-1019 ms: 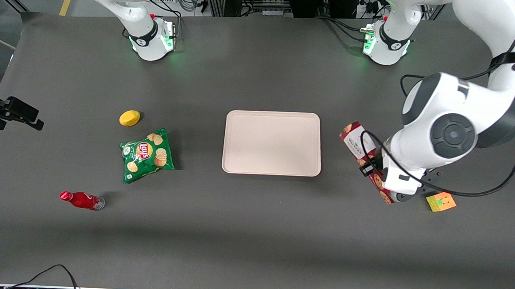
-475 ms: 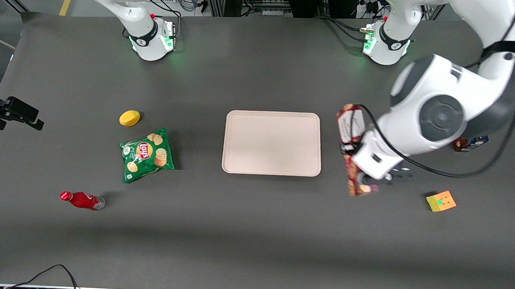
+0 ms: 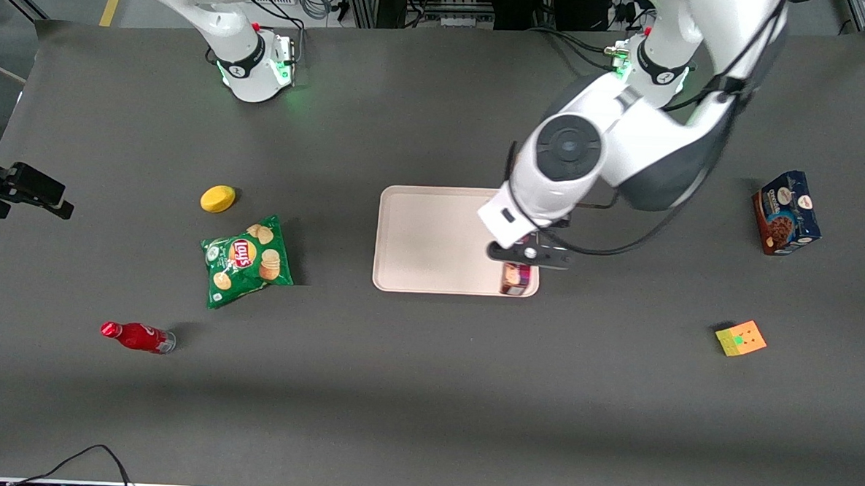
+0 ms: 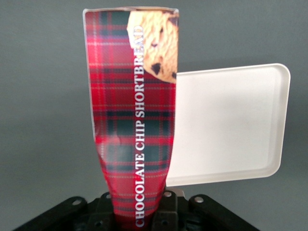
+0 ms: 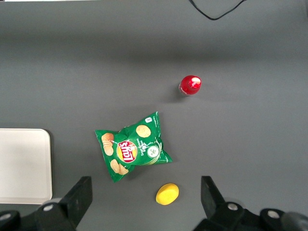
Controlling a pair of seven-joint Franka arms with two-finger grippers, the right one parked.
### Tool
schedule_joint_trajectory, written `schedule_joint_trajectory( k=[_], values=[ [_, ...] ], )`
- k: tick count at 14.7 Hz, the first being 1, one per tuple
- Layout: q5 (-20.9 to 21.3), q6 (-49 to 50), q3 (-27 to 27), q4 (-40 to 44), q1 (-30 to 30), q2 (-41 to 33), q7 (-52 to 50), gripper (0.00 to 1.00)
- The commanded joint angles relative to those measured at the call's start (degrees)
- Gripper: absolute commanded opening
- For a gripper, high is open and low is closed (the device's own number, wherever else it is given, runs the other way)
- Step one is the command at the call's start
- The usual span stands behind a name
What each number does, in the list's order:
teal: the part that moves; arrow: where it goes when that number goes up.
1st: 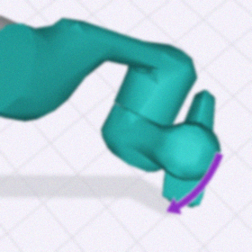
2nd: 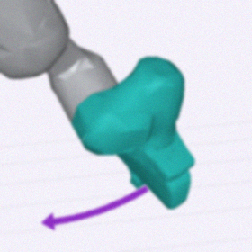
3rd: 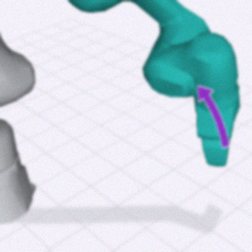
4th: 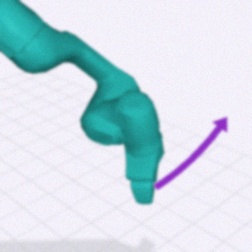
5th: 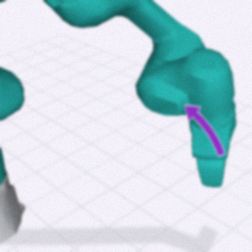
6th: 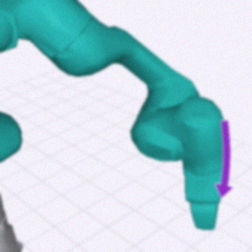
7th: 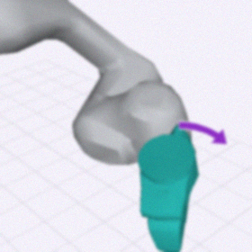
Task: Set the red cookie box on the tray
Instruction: 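Carry the held box over the pink tray with the left gripper, then lower the box onto the tray and open the left gripper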
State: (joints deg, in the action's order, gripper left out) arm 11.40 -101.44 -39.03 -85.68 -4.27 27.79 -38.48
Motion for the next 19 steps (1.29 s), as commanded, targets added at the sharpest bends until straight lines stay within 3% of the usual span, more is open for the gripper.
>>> schedule_joint_trajectory(
  k=[1, 6, 19],
  values=[
    [4.4, -9.0, -0.5, -9.7, 0.1, -0.7, -3.3, 0.18],
    [7.1, -23.8, 0.1, -22.4, 1.1, 0.1, -9.7, 0.19],
    [7.3, -33.6, 3.0, -28.5, 1.1, 4.1, -13.8, 0.22]
  ],
)
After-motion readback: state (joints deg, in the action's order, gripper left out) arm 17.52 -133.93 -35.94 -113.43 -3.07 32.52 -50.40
